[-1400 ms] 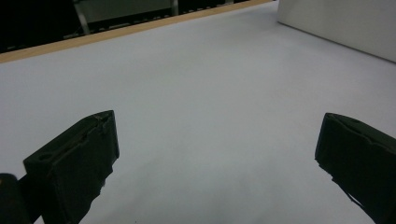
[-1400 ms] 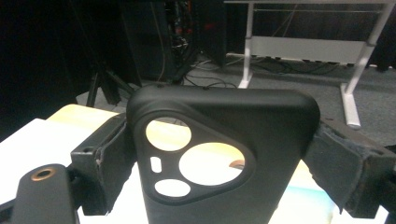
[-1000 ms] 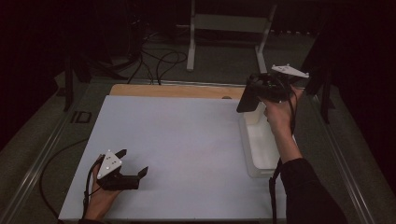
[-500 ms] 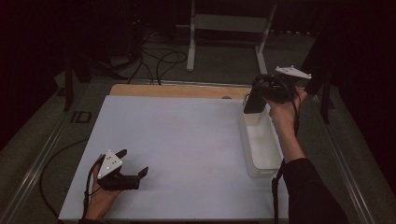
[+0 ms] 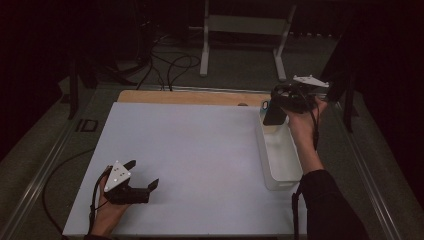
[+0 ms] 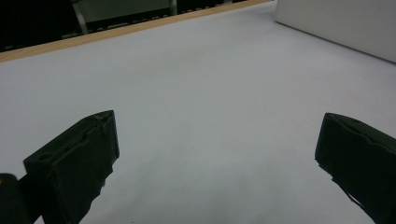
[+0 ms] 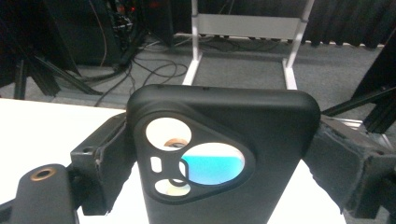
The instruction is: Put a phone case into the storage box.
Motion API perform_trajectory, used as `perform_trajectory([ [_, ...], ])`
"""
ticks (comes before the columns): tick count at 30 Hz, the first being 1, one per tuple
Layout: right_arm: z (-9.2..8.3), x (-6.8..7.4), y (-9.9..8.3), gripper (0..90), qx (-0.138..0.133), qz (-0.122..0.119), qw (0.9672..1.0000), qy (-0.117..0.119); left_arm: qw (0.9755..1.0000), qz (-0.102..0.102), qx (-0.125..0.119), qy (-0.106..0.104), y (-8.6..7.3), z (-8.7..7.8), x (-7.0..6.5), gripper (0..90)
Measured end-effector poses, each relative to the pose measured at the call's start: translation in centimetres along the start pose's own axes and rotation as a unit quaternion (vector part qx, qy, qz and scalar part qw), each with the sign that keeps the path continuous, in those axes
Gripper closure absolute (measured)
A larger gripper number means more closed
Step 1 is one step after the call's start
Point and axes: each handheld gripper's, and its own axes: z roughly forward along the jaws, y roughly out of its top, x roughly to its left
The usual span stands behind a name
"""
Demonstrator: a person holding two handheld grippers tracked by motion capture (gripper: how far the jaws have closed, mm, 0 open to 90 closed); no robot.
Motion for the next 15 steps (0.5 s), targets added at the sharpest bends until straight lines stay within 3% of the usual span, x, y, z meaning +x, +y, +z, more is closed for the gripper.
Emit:
perform_trajectory([
  [15, 2.0, -0.2, -1.9, 13.4, 0.035, 0.003, 0.9993, -0.011, 1.0, -0.003, -0.001, -0.001, 0.0, 0.0, 0.0, 0.3],
])
